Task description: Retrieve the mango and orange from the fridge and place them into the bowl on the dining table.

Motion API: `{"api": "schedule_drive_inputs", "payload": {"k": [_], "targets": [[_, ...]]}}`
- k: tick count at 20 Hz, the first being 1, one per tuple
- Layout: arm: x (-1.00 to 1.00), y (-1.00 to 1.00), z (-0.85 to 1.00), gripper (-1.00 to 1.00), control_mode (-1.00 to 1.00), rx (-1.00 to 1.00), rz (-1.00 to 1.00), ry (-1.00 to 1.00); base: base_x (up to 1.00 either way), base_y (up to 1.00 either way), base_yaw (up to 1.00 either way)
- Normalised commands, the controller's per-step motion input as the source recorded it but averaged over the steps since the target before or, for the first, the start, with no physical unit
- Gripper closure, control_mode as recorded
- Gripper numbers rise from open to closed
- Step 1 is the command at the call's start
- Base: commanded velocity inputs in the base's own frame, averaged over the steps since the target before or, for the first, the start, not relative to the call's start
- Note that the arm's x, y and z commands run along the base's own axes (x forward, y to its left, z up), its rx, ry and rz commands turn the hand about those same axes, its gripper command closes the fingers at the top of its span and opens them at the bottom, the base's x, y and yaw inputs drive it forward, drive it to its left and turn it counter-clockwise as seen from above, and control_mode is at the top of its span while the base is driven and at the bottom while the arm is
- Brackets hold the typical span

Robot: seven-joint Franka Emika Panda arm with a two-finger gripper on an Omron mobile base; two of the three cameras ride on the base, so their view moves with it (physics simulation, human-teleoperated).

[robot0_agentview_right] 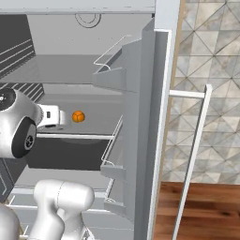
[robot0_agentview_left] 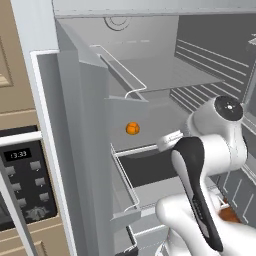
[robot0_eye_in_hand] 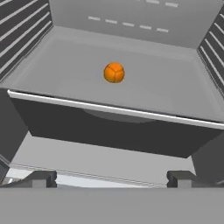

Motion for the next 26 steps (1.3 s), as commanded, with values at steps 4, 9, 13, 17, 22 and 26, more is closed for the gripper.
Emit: {"api": "schedule_drive_inputs", "payload": {"k": [4,9,13,17,22,26], "targets": [[0.31,0.0,-0.26,-1.0,-1.0,0.02,0.0,-0.21,0.0,0.0,0.0],[0.29,0.0,-0.04,-1.0,-1.0,0.04,0.0,-0.07,0.0,0.0,0.0],[0.31,0.02,0.0,-1.0,-1.0,0.05,0.0,0.01,0.0,0.0,0.0],[0.24,0.04,-0.12,-1.0,-1.0,0.04,0.0,0.01,0.0,0.0,0.0],[0.18,0.03,-0.28,-1.0,-1.0,0.02,0.0,0.0,0.0,0.0,0.0],[0.11,0.0,-0.36,-1.0,-1.0,0.01,0.0,-0.01,0.0,0.0,0.0]]}}
